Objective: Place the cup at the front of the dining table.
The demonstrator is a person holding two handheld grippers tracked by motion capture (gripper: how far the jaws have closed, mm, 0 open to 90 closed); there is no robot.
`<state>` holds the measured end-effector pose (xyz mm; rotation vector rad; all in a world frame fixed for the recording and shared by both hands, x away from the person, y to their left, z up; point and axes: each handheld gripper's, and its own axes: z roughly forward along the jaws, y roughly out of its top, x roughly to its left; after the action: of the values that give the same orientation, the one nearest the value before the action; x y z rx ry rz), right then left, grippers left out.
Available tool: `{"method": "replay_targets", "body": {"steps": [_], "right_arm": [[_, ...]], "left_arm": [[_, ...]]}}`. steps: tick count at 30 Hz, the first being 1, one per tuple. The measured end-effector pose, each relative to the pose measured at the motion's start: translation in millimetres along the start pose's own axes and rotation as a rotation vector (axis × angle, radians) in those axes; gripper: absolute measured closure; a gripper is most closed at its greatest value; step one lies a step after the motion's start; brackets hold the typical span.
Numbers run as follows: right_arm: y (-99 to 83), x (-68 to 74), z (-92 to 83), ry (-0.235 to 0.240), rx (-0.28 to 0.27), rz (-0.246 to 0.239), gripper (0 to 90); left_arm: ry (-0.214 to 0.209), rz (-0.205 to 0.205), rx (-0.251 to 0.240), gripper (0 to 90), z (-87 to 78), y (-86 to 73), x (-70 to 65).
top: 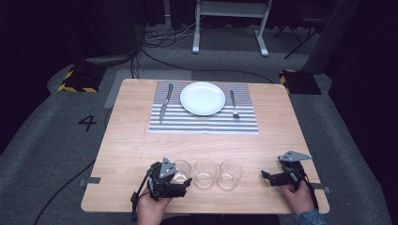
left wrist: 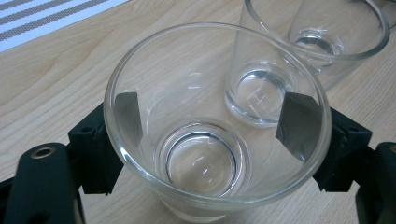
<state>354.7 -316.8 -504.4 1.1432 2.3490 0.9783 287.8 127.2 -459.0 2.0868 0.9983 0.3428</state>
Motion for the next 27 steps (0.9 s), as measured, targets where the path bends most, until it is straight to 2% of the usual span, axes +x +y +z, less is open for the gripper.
{"method": "replay_targets", "body": {"steps": [4, 9, 15, 17, 24, 27], "right_arm": [[-0.1, 0.3, 0.1, -0.002, -0.002, 0.002, 0.8], [-0.2, 0.3, 0.1, -0.003, -0.003, 0.003, 0.9], [-0.2, 0.4, 0.1, -0.004, -0.003, 0.003, 0.8], [-0.2, 0.5, 0.1, -0.005, -0.003, 0.004, 0.8], [-0.2, 0.8, 0.2, -0.01, -0.003, 0.006, 0.8], [-0.1, 0.8, 0.2, -0.01, -0.003, 0.006, 0.8]], "left_arm": [[0.0, -0.02, 0.003, 19.5, -4.0, 3.8, 4.5], [0.003, -0.02, 0.01, 19.5, -7.5, 9.4, 10.5], [0.001, -0.035, -0.02, 19.4, -11.7, 16.8, 17.1], [0.009, -0.026, -0.014, 19.4, -13.5, 19.8, 19.4], [0.003, -0.042, -0.018, 19.4, -16.4, 27.1, 27.0], [0.004, -0.037, -0.014, 19.4, -16.3, 30.7, 28.5]]}}
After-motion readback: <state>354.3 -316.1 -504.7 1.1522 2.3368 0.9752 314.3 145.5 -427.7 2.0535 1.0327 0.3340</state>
